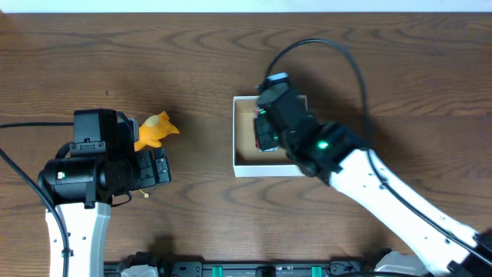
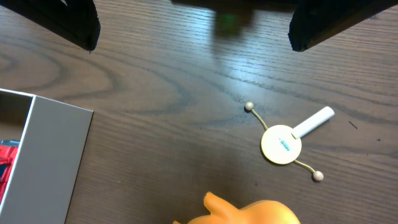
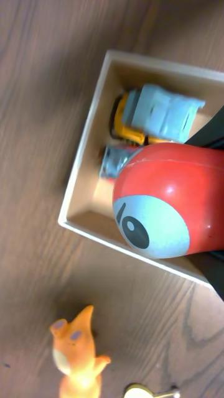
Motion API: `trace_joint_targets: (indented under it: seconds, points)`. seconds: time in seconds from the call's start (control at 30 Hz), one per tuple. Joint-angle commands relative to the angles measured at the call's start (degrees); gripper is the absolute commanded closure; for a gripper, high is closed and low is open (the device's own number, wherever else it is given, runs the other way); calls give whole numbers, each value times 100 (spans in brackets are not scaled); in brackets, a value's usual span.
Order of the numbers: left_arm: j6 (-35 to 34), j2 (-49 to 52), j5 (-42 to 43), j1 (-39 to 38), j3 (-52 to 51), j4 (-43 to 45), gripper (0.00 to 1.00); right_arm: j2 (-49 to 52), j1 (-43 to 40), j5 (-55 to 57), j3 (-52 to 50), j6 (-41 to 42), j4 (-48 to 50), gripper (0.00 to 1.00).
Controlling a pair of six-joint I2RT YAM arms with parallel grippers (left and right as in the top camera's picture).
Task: Pack container
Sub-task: 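Carry the red ball with right gripper into the box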
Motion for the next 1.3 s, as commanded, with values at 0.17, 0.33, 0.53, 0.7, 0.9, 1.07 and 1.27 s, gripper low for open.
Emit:
trace_joint_targets:
  seconds: [0.17,0.33,0.53,0.7,0.9,1.07,1.27]
  points:
    - [-55,7,-9,24,103,-13,2,922,125,214,92,35,286,99]
    - [-55,7,-9,24,103,-13,2,1311,125,42,92,33,608,99]
    - [-55,7,-9,24,103,-15,2,1703,122,44,92,33,960,86]
    - [-55,7,-9,24,103,-20,2,1915,101,46,92,33,1152,66]
    - [-55,7,-9,24,103,-31,2,1912,4,44,92,31,1281,45]
    - [-52,7,-9,24,103,-37,2,1912,-72,46,92,-15,1285,34]
    - [-52,7,-9,24,103,-37,2,1912,-168,46,96,-15,1305,33]
